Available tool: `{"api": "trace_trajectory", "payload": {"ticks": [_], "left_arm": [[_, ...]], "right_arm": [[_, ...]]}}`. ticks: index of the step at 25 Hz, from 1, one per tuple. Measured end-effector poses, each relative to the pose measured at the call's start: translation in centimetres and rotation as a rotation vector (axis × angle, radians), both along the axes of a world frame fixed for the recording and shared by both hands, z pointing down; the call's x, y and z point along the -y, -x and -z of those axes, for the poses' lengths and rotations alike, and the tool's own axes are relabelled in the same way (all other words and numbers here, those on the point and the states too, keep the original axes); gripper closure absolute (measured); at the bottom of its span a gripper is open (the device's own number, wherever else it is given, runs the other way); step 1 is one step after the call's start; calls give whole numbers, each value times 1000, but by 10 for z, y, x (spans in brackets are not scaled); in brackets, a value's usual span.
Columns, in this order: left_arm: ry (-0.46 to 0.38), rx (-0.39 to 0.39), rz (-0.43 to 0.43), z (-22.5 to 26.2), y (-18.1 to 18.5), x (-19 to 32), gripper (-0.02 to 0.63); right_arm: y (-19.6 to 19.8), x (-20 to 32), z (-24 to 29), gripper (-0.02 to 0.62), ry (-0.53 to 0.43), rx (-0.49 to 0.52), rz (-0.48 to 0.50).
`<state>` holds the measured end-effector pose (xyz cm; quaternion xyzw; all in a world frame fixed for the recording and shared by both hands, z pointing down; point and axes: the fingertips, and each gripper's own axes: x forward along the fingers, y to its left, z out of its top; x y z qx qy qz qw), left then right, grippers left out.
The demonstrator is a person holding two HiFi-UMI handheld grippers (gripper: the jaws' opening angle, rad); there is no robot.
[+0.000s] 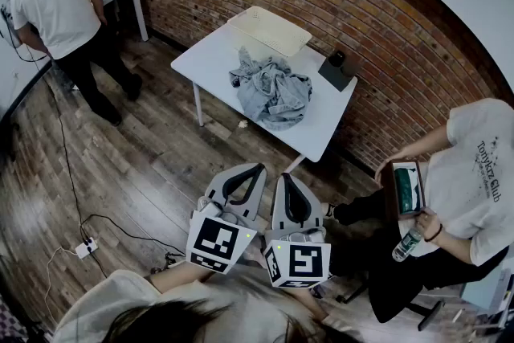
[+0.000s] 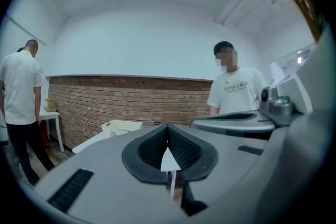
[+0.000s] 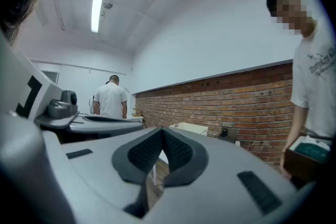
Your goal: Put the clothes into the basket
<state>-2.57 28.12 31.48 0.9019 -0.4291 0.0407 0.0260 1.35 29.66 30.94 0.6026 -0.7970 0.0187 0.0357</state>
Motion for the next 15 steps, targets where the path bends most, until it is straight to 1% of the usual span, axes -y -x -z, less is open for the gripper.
{"api": "trace_trajectory", "payload": {"ticks": [10, 15], "left_arm": [[6, -4, -4, -6, 4, 2, 600], [22, -7, -27, -11, 8, 3, 599]], "right_arm": [[6, -1, -9, 592, 12, 2, -1], [9, 2, -11, 589, 15, 38, 1]]}}
